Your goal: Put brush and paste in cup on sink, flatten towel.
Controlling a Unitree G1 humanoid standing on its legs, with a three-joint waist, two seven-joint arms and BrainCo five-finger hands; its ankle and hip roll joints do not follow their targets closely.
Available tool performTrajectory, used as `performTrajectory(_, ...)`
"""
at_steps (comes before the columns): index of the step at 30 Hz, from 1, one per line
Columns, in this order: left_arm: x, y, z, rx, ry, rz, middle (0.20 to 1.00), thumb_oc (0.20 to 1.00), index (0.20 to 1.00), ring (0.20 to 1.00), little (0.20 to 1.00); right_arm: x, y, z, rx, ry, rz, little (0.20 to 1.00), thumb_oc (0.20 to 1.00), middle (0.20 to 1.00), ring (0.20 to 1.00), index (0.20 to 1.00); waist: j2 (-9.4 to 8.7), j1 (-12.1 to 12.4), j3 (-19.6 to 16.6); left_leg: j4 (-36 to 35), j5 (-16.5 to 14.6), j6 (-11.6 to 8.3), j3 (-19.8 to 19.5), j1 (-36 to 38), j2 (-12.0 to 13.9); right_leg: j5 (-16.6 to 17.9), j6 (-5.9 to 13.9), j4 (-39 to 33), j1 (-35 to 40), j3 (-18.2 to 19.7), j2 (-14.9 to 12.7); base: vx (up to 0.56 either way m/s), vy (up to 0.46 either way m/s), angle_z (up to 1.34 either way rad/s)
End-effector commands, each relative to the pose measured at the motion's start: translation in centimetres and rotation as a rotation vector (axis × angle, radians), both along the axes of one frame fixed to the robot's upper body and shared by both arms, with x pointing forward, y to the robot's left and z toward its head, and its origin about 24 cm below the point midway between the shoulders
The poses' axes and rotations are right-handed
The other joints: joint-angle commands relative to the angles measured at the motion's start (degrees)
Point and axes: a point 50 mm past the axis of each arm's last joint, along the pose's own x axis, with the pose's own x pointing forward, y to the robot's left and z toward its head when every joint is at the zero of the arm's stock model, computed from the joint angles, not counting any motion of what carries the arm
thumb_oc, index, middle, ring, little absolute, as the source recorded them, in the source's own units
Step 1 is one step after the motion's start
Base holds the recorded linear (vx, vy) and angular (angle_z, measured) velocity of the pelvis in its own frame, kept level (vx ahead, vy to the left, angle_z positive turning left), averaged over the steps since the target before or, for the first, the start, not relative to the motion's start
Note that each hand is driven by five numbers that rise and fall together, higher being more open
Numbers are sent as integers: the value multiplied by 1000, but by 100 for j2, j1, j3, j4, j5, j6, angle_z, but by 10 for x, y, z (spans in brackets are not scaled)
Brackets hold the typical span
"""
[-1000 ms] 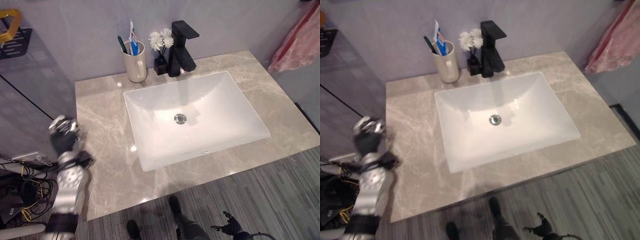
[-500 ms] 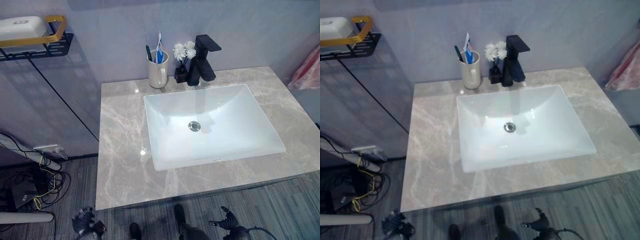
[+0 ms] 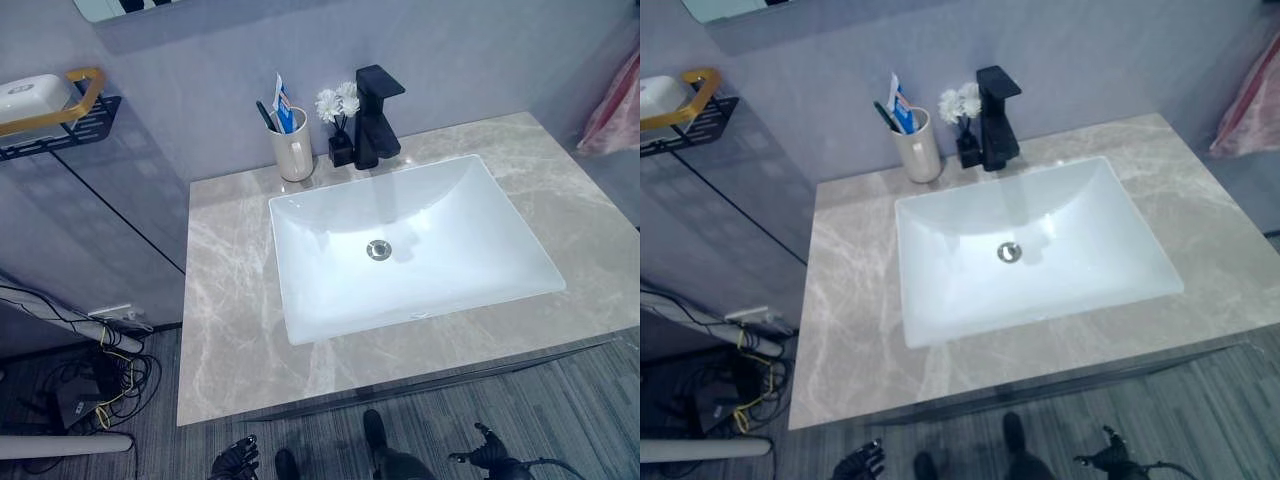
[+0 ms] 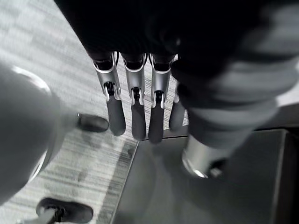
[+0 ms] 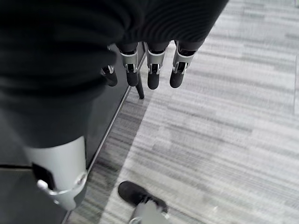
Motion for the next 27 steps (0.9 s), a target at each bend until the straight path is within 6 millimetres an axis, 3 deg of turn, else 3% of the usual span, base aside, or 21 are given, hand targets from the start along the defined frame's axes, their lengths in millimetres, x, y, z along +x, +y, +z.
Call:
performTrajectory(1, -15, 30, 1, 86, 50, -43, 787, 787, 787, 787, 787, 4, 12, -5, 38, 25, 19, 1000, 1000, 1000, 1000, 1000, -545, -139, -129, 821, -908, 170, -105, 205, -514, -93, 368, -3, 65, 15, -372, -47, 6, 43)
performTrajectory(3, -19, 36, 1, 112, 80, -73, 805, 805, 805, 805, 805, 1, 14, -7, 46, 46, 12, 1000, 1000, 1000, 1000, 1000, -563, -134, -138, 800, -1117, 258, -382, 438, -648, -56, 379, -3, 147, 23, -309, -17, 55, 6)
performTrajectory(6, -31, 47, 0, 105, 118, -24, 1000, 1000, 1000, 1000, 1000, -9, 15, -11, 50, 85, 2, 1000, 1000, 1000, 1000, 1000, -612, -143, -212, 662, -1129, 365, -515, 645, -727, 40, 397, -3, 220, 23, -335, -11, 97, 3)
performTrajectory(10, -42, 52, -1, 107, 156, -40, 1000, 1000, 1000, 1000, 1000, -15, 16, -14, 65, 119, -28, 1000, 1000, 1000, 1000, 1000, -653, -39, -323, 444, -1206, 511, -724, 772, -933, 169, 485, -1, 230, 124, -398, -29, 148, -5)
performTrajectory(12, -53, 51, -3, 129, 225, -179, 1000, 1000, 1000, 1000, 1000, -16, 17, -16, 56, 135, -31, 1000, 1000, 1000, 1000, 1000, -650, -22, -343, 279, -1158, 621, -801, 866, -1071, 298, 587, 57, 139, 222, -477, -75, 250, -9)
performTrajectory(15, -56, 54, -3, 151, 252, -239, 1000, 1000, 1000, 1000, 1000, -16, 23, -18, 53, 138, -33, 1000, 1000, 1000, 1000, 1000, -658, -15, -335, 135, -1109, 711, -790, 965, -1147, 388, 678, 125, 90, 295, -565, -50, 157, -6)
performTrajectory(19, -56, 52, -3, 176, 265, -322, 1000, 1000, 1000, 1000, 1000, -14, 34, -20, 99, 114, -50, 1000, 1000, 1000, 1000, 1000, -694, -29, -308, -12, -1063, 792, -779, 1053, -1231, 452, 740, 212, 13, 382, -608, -71, 150, -7)
performTrajectory(24, -48, 51, -2, 237, 285, -471, 1000, 1000, 1000, 1000, 1000, -28, 43, -26, 138, 157, -97, 1000, 1000, 1000, 1000, 1000, -777, -78, -168, -250, -942, 856, -734, 1187, -1297, 581, 874, 403, -89, 431, -711, -92, 109, -6)
performTrajectory(26, -41, 47, -2, 238, 268, -503, 1000, 1000, 1000, 1000, 1000, -30, 45, -27, 147, 162, -146, 1000, 1000, 1000, 1000, 1000, -790, -76, -110, -327, -898, 867, -698, 1234, -1291, 650, 914, 505, -158, 300, -758, -111, 66, -1)
performTrajectory(27, -35, 42, -2, 236, 244, -537, 1000, 1000, 1000, 1000, 1000, -30, 45, -28, 152, 153, -172, 1000, 1000, 1000, 1000, 1000, -773, -57, -67, -362, -848, 857, -622, 1238, -1258, 650, 944, 604, -217, 50, -805, -140, 56, -8)
